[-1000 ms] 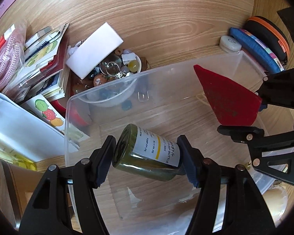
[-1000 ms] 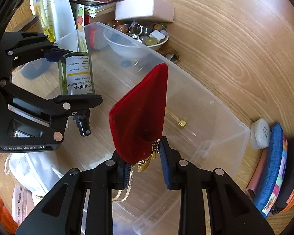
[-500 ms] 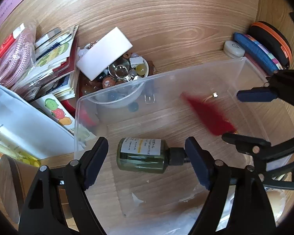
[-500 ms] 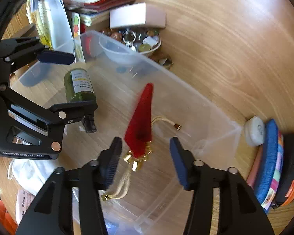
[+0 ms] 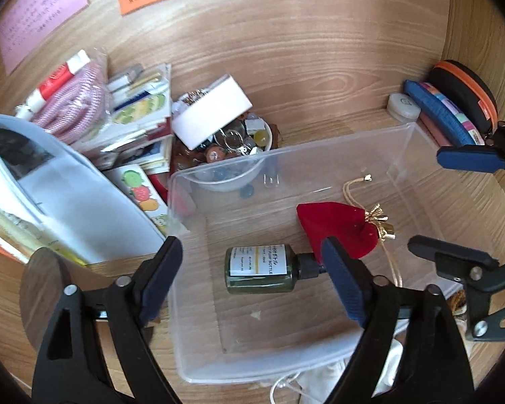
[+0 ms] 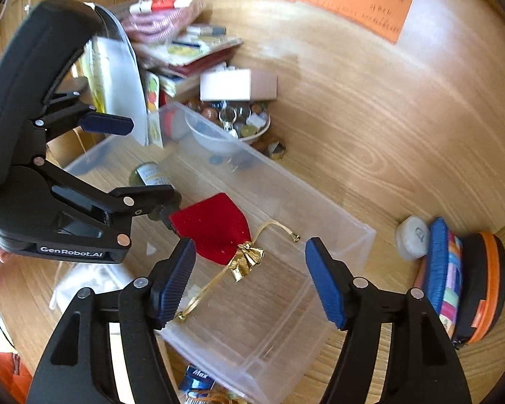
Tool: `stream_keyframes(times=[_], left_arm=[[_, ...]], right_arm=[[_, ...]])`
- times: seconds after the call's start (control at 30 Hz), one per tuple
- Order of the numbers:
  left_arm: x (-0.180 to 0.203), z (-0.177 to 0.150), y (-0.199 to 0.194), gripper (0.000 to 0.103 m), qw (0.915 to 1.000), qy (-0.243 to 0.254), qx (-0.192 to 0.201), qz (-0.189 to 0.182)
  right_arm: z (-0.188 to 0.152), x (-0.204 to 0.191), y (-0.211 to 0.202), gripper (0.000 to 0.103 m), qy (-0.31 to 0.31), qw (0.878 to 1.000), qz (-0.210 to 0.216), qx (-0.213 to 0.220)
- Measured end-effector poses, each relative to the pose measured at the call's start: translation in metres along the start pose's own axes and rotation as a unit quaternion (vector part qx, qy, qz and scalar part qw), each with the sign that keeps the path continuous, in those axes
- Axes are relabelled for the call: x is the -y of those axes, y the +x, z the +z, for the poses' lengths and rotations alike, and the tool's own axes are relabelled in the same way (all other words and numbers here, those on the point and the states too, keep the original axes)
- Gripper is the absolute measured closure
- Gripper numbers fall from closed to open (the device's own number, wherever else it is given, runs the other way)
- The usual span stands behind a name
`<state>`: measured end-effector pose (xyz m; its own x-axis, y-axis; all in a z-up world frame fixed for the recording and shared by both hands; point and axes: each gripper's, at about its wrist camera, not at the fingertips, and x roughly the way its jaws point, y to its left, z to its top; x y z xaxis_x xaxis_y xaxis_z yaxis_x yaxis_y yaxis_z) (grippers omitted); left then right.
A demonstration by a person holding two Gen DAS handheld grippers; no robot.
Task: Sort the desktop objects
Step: 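Withdraw both open tools from the box back over the desk items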
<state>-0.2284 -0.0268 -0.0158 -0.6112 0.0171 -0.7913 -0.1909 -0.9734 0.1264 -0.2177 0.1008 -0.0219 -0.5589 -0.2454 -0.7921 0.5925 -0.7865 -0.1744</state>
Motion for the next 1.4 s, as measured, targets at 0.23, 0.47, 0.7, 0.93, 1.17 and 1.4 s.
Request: stream_keyframes(times=[0.23, 0.47, 0.7, 0.93, 1.17, 1.4], left_arm=[[-0.002, -0.007, -0.036, 0.008, 0.9994, -0.006, 0.033, 0.01], [0.007, -0.016, -0.066, 0.005, 0.9977, -0.004, 0.062, 0.026], [0.011, -0.03, -0.096, 0.003, 0.9951, -0.007, 0.094, 0.032], [0.019, -0.053, -0.115, 0.003, 0.9932, -0.009, 0.111, 0.033], [0.023, -0.082, -0.121, 0.002, 0.9931, -0.03, 0.112, 0.016], [0.034, -0.115, -0.12, 0.002, 0.9936, -0.046, 0.103, -0.002]], right_arm=[[-0.005, -0.005, -0.026, 0.036, -0.004, 1.0, -0.012, 0.028], [-0.012, -0.01, -0.054, 0.036, 0.001, 0.998, -0.023, 0.05], [-0.029, -0.013, -0.087, 0.035, 0.014, 0.996, -0.031, 0.078], [-0.056, -0.011, -0.115, 0.029, 0.037, 0.993, -0.041, 0.104], [-0.086, -0.007, -0.126, 0.029, 0.07, 0.99, -0.048, 0.113], [-0.121, -0.006, -0.121, 0.029, 0.111, 0.988, -0.032, 0.104]])
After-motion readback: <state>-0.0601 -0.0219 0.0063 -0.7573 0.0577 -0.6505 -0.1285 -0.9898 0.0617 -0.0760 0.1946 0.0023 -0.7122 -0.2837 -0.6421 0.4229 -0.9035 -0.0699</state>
